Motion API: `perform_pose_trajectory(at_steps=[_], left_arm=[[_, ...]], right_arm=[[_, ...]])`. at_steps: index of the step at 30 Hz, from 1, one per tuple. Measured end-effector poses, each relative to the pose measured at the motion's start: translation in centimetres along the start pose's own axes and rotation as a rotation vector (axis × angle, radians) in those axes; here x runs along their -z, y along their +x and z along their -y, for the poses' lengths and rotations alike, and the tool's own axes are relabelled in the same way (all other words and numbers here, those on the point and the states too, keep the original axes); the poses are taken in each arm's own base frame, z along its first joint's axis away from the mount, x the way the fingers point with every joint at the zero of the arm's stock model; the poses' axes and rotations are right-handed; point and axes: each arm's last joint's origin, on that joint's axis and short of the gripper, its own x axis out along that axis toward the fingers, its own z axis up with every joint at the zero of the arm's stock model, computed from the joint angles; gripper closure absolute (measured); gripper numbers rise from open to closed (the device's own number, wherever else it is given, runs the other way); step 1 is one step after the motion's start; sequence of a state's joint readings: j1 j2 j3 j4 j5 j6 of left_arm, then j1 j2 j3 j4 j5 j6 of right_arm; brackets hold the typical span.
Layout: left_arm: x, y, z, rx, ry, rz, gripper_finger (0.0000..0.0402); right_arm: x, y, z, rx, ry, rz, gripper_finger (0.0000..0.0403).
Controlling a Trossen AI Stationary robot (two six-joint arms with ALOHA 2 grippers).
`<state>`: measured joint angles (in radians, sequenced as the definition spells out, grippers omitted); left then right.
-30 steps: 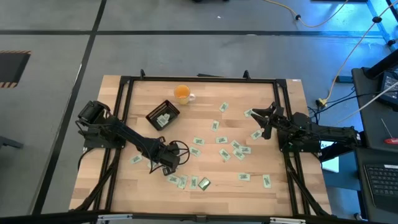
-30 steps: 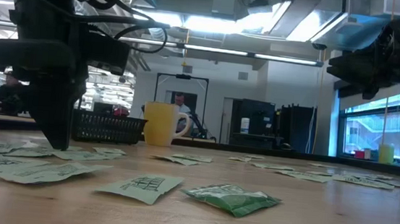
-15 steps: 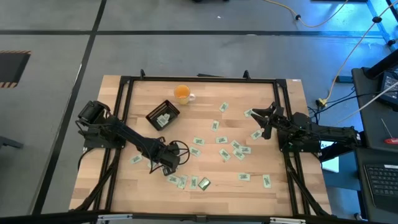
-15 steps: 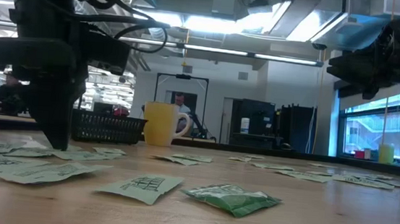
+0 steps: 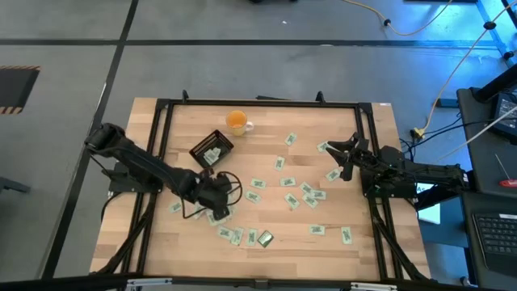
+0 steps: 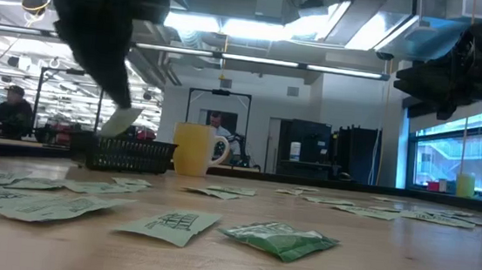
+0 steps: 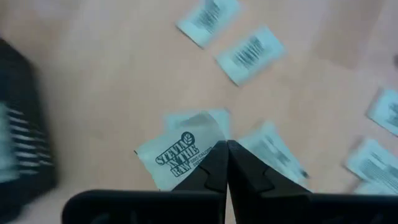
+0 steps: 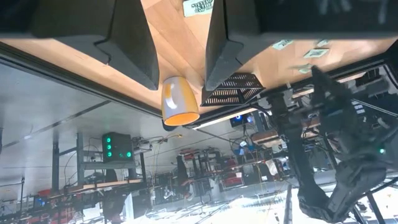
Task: Pick and place Stevia / Truvia into bins
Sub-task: Put the green stevia packet into the black bin
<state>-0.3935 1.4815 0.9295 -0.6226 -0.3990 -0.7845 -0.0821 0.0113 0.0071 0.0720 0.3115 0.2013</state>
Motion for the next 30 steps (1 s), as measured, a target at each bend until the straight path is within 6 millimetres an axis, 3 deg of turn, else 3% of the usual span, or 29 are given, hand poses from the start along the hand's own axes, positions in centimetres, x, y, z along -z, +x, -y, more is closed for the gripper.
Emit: perform_pose_trajectory(at_steps=[8,13,21,30], left_arm=[[-2.2,-1.6,-3.8,-0.233,-0.086,0.182,0.0398],[-3.3,-0.6,-6.5,-0.342,-0.142,0.132,0.0398],[-4.7,1.8,-10.2,-0.379,-0.188,-0.016,0.0398],[-5.6,2.6,-13.0,-0.413,-0.285,-0.057,0.0398]], right_arm=[[0.0,0.0,0.0,0.000,0.000,0.000,0.0268],[0.0,0.0,0.0,0.000,0.000,0.000,0.0268],[0.0,0.0,0.0,0.000,0.000,0.000,0.0268],[0.0,0.0,0.0,0.000,0.001,0.000,0.0268]])
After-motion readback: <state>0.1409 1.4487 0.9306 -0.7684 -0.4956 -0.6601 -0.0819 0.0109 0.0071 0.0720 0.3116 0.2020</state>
